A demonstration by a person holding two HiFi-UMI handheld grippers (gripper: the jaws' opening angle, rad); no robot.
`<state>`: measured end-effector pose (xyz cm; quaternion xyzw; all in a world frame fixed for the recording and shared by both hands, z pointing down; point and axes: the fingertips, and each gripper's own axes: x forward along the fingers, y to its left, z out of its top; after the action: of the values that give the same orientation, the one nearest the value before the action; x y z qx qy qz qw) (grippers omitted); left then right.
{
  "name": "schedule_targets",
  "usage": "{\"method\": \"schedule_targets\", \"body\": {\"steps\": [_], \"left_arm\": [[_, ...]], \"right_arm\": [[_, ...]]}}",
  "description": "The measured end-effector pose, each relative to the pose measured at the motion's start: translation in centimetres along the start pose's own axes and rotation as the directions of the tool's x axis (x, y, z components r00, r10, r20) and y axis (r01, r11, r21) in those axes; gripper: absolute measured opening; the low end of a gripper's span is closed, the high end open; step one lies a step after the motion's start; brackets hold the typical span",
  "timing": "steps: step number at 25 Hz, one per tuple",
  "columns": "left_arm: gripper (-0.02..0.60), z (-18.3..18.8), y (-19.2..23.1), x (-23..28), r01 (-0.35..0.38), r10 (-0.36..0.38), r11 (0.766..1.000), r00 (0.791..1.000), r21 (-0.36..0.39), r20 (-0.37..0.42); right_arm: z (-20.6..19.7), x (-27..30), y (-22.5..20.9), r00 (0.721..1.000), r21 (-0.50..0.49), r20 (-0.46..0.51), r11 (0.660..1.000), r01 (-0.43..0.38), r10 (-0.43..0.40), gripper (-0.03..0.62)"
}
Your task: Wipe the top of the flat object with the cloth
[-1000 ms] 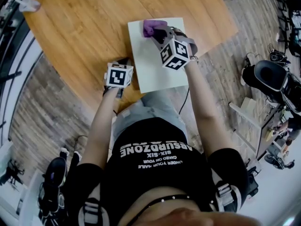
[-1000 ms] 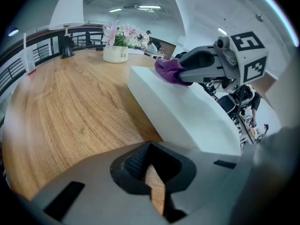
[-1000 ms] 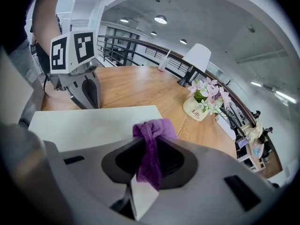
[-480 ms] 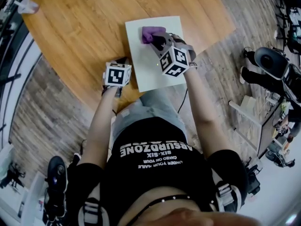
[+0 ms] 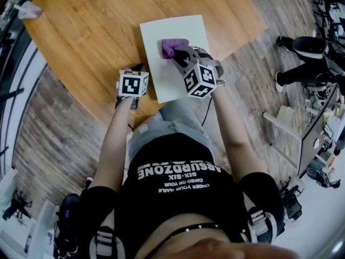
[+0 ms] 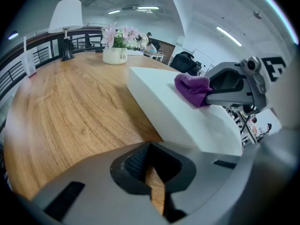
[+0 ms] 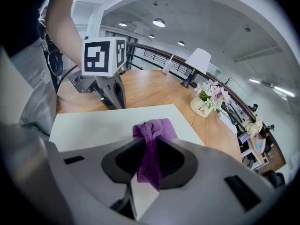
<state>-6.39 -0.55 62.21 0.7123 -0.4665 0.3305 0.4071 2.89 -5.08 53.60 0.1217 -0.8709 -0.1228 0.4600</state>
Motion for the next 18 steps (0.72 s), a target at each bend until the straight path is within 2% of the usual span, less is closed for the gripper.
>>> {"method": "schedule_targets", "body": {"steps": [12,18], "left_arm": [[0.014,-0.1,0.0,-0.2,-0.019,0.019,0.999,1.000,0.028,0.003],[0.014,-0.2,0.0,-0.1,-0.012,0.012,1.000,1.000,0.016,-0.004]], "right_arm": [[-1.0,-3.1,4.8,1.000,0.042,0.019,0.999,-0.013,0.012,0.094],[-1.5,-4.6,7.2,1.000,0.052,0.022,0.998,-0.022,0.021,0.094]]}}
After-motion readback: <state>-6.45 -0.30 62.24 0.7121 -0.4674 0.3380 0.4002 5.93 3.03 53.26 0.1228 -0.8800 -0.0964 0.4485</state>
